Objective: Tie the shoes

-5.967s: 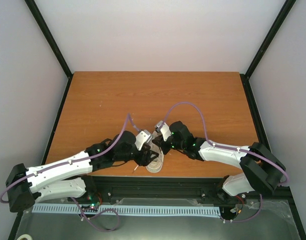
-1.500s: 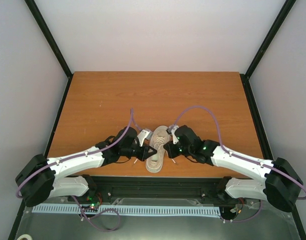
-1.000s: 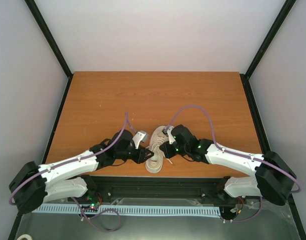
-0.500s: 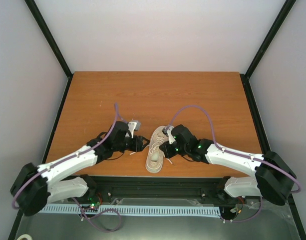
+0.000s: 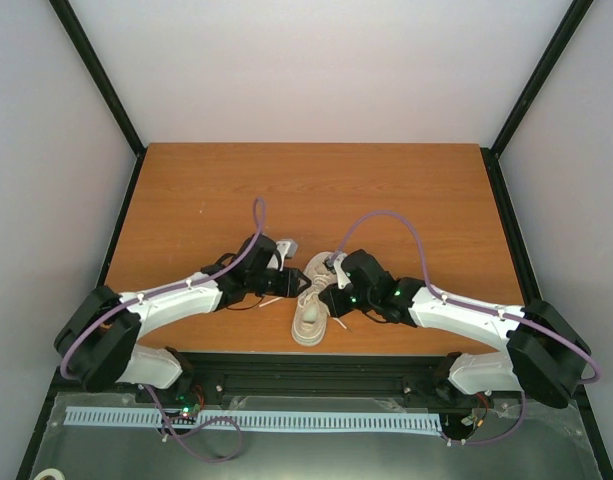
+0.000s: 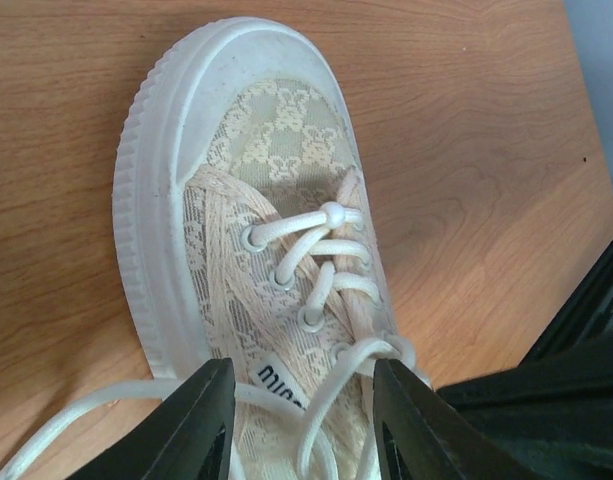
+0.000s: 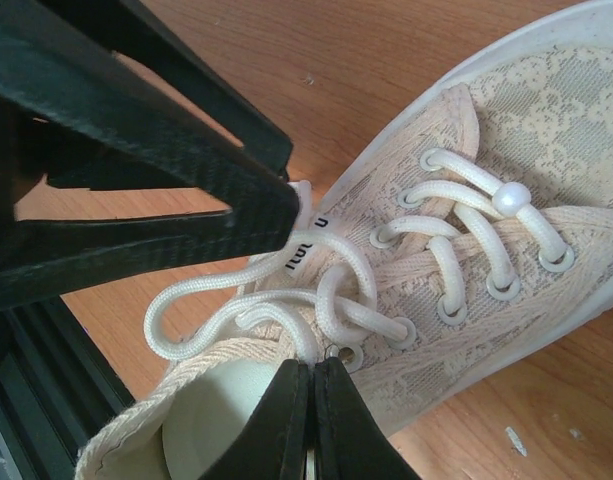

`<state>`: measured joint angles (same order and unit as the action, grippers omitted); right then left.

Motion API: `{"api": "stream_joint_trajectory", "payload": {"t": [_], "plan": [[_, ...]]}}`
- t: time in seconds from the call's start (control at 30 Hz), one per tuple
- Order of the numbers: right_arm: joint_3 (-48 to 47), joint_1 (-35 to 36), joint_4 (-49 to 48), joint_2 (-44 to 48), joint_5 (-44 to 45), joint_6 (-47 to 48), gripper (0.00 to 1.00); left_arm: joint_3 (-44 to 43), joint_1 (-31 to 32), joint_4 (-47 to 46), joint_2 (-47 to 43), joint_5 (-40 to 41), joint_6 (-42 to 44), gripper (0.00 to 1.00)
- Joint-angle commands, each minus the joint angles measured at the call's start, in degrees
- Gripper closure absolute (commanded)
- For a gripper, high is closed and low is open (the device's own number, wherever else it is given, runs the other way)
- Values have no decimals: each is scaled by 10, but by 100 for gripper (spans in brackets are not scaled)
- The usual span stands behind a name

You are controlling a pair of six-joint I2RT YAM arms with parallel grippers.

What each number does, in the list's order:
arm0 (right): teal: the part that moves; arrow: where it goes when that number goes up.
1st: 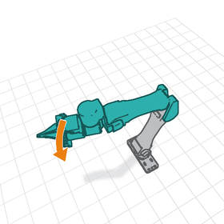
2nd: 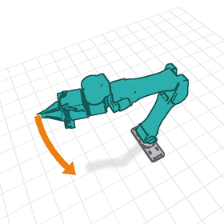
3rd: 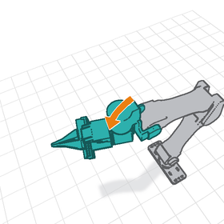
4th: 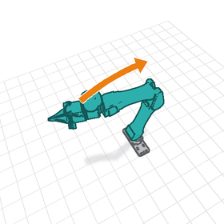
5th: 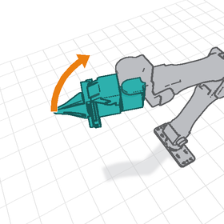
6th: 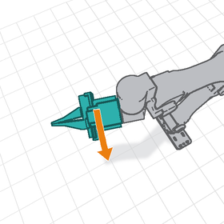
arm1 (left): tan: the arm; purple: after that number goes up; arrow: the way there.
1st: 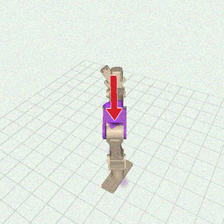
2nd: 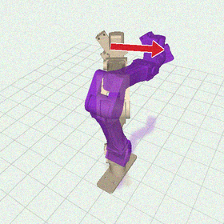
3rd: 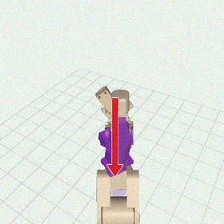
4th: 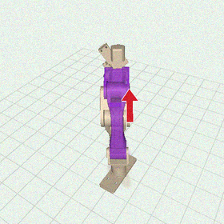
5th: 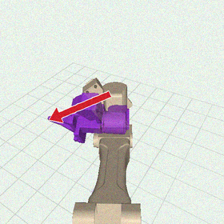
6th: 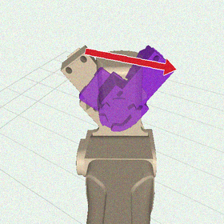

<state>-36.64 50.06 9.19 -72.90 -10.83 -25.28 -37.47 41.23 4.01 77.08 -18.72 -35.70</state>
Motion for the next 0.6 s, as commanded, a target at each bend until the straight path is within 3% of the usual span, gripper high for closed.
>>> {"api": "stream_joint_trajectory", "payload": {"t": [0.0, 0.27, 0.43, 0.57], "plan": [[0, -4, -11, 1, -3, 6, 97, -32, -7, -26, 25, -12, 11, 59], [4, -3, -10, 6, -1, 7, 97, -35, -7, -48, 55, -35, 15, 66], [8, -3, -7, 11, 2, 7, 97, -30, -7, -59, 62, -50, 10, 89], [18, -3, 0, 12, 3, 6, 97, -7, -7, -80, 50, -63, -1, 94]]}}
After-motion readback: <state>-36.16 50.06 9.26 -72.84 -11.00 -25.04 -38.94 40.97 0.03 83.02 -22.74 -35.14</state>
